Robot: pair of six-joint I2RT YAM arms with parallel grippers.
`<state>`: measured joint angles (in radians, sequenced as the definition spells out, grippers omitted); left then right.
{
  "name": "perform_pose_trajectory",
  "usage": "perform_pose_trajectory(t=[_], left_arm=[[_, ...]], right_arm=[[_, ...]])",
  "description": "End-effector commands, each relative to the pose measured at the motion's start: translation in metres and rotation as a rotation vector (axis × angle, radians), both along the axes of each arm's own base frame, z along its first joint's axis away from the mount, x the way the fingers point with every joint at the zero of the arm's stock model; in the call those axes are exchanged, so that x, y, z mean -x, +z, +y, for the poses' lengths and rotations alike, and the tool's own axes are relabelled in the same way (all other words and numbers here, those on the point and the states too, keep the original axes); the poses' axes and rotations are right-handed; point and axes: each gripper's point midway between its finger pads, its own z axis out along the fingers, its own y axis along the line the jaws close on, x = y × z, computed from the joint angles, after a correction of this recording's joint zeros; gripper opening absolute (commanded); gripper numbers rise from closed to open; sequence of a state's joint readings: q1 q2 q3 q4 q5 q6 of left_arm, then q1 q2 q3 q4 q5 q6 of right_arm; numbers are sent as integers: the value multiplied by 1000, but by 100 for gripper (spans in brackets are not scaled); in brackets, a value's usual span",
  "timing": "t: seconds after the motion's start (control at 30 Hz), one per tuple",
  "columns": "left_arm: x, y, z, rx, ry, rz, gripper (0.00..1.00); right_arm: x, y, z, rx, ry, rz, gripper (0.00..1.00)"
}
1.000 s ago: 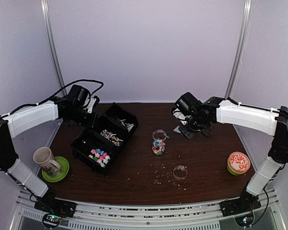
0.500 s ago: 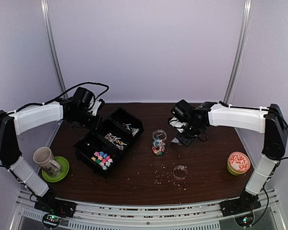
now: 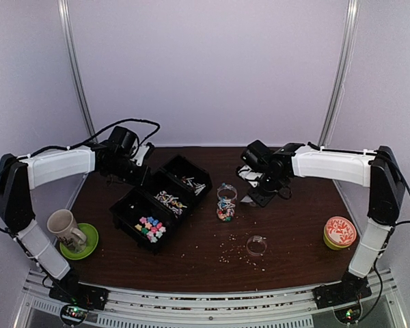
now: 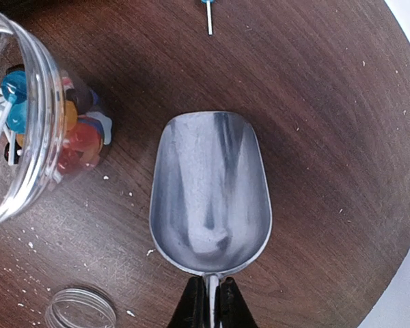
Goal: Pack the candies
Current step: Adjust the fake candies in the storage box.
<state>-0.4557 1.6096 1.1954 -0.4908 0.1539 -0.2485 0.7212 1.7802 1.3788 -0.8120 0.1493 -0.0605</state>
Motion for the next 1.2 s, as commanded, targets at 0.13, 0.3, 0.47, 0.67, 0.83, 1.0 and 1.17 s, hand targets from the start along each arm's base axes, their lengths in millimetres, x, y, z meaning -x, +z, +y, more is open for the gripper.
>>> perform_pose_trajectory(t=[0.13, 0.3, 0.47, 0.67, 0.83, 1.0, 1.17], left_arm=[[-37, 38, -27, 97, -21, -120, 0], [-43, 31, -34, 97, -33, -100, 0], [-47, 30, -49, 92, -68, -95, 0], [-49, 28, -73, 85, -144, -95, 0], [-54, 26, -83, 94, -166, -87, 0], [-63, 25, -88, 85, -179, -88, 0], [-75, 20, -88, 48, -157, -92, 0]], right_arm=[[-16, 4, 14, -43, 26, -12, 0], [-24, -4, 14, -36, 32, -8, 0], [-36, -12, 7, -32, 15, -1, 0], [-40, -18, -4, -12, 11, 9, 0], [-37, -23, -25, 28, -8, 24, 0], [-34, -26, -38, 73, -14, 34, 0], [-31, -34, -42, 102, 9, 43, 0]])
